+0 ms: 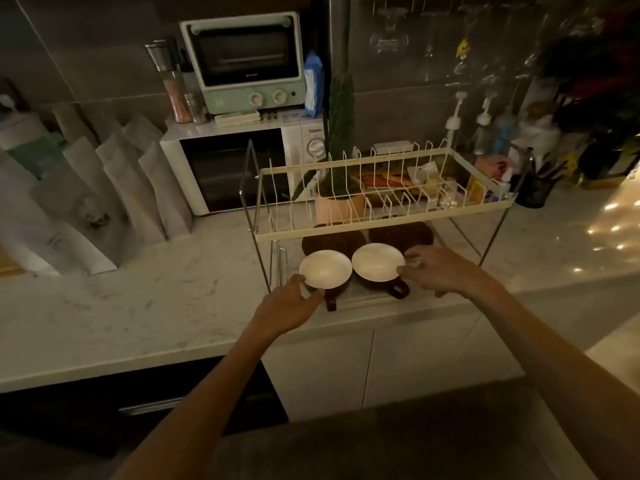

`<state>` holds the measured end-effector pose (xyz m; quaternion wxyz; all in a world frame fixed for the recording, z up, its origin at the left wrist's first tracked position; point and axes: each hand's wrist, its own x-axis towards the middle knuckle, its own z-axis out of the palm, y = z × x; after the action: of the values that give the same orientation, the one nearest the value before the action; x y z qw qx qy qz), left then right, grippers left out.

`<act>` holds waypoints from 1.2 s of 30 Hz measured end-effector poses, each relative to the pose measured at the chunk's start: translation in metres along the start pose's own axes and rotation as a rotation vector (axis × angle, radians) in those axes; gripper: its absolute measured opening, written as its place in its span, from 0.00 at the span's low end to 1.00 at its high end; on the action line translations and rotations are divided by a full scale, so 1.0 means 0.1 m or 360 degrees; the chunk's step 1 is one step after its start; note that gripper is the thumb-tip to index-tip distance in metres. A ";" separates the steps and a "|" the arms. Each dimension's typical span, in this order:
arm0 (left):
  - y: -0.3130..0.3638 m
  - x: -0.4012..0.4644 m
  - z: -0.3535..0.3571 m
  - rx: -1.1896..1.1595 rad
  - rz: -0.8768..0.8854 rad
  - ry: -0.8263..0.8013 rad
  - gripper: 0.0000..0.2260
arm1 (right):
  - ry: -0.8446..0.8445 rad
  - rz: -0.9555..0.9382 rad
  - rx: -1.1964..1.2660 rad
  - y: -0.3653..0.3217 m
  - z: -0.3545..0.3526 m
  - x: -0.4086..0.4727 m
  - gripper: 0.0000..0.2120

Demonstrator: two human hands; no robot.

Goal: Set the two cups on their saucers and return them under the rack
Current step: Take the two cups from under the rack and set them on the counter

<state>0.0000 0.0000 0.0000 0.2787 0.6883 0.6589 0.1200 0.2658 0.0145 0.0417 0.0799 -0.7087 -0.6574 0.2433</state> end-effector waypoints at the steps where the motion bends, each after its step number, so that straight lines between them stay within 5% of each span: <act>1: -0.01 0.02 0.04 -0.0109 -0.0067 0.0038 0.29 | 0.0036 0.0028 -0.0017 0.00 0.01 0.03 0.26; 7: 0.03 0.08 0.20 -0.1056 -0.0410 0.0005 0.32 | 0.0132 0.0138 0.0258 0.09 0.14 0.24 0.29; 19: 0.12 0.26 0.31 -0.1622 -0.0646 0.0145 0.23 | -0.0050 0.0264 0.0857 0.17 0.33 0.44 0.22; 36: 0.11 0.38 0.29 -0.1675 -0.0710 0.0055 0.24 | -0.0094 0.0348 0.1168 0.07 0.39 0.46 0.20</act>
<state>0.0289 0.0307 -0.0255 0.5917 0.2990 0.6441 0.3815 0.2557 0.0503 -0.0060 0.2830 -0.6916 -0.4490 0.4899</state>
